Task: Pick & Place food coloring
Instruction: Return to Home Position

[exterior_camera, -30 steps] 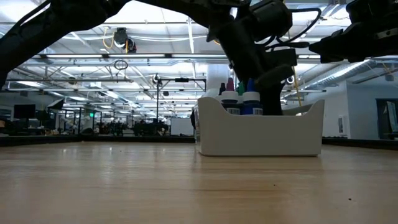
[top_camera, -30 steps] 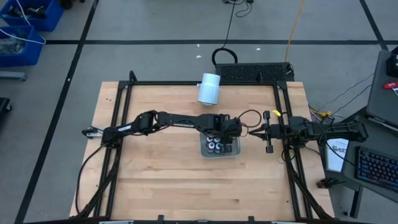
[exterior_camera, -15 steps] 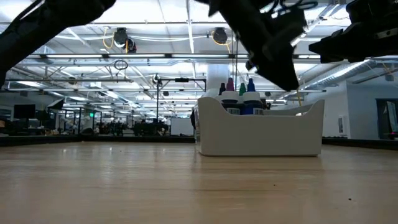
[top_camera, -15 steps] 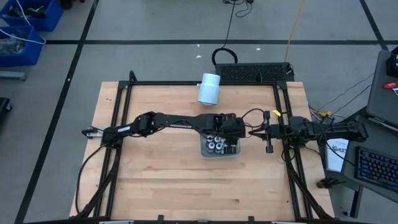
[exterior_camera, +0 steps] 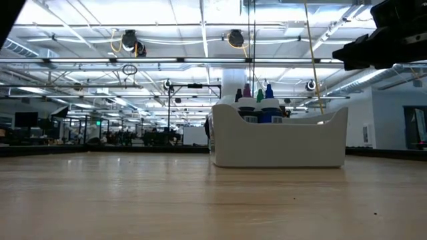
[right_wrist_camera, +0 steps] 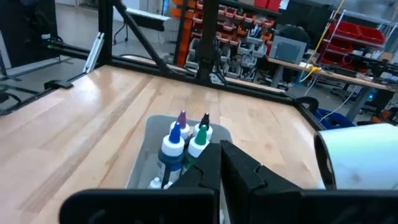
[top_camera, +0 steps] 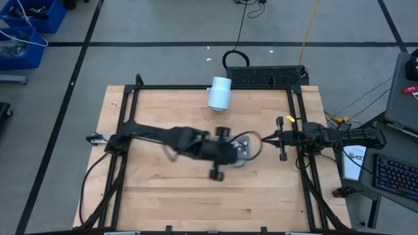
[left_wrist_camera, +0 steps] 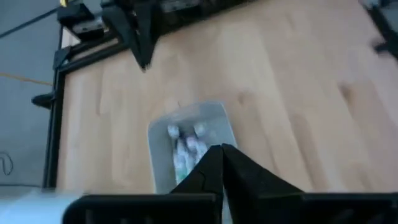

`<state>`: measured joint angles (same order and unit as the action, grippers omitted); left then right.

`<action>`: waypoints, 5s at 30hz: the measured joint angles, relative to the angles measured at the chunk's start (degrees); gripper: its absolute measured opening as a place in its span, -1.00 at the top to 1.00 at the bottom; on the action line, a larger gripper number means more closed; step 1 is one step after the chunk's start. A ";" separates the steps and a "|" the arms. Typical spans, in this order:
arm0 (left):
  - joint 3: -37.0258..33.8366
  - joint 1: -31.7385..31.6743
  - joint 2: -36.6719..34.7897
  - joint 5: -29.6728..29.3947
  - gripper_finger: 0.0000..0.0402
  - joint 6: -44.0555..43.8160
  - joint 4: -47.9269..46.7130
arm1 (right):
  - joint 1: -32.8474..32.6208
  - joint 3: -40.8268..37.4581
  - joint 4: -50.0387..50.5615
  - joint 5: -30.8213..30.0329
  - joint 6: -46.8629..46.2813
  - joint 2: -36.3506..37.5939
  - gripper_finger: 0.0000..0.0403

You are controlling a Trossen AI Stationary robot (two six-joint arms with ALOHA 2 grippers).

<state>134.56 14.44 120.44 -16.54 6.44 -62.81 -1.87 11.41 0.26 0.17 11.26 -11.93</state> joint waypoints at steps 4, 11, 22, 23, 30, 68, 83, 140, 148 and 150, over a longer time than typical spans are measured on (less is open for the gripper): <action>-0.73 3.15 -6.03 -4.21 0.95 -2.06 -6.95 | 0.00 0.00 0.06 2.85 -0.22 0.79 1.00; -19.78 5.47 -21.01 -11.56 0.97 -4.17 0.70 | 0.00 -0.01 0.13 4.61 -1.55 4.01 1.00; -83.72 8.77 -62.37 -14.87 0.98 -1.33 50.82 | 0.00 -2.02 -0.15 5.78 -5.20 11.82 1.00; -88.22 8.56 -65.67 -13.78 0.97 -1.58 56.10 | 0.00 -3.08 -1.69 5.66 -5.20 11.60 1.00; -112.29 8.90 -81.81 -6.04 0.98 3.02 78.41 | 0.07 -8.65 -15.57 1.88 -5.17 11.53 1.00; -133.89 9.16 -120.21 -8.98 0.99 13.26 67.24 | 2.21 -9.04 -8.60 6.02 -11.72 11.53 1.00; -133.74 3.78 -120.10 5.65 1.00 9.90 65.13 | 2.27 -10.59 -7.42 5.61 -10.79 11.07 1.00; -134.03 0.89 -118.90 11.44 0.81 -6.74 67.65 | 2.27 -10.57 -8.60 4.38 -12.10 11.13 1.00; -134.03 0.89 -118.90 11.44 0.74 -6.74 67.70 | 2.27 -10.57 -8.60 4.38 -12.10 11.13 1.00; -134.03 0.89 -118.90 11.45 0.74 -6.74 67.70 | 2.27 -10.57 -8.60 4.38 -12.10 11.13 1.00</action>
<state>0.54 15.33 1.54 -5.09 -0.30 4.89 0.40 0.84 -8.34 4.56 -0.84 -0.80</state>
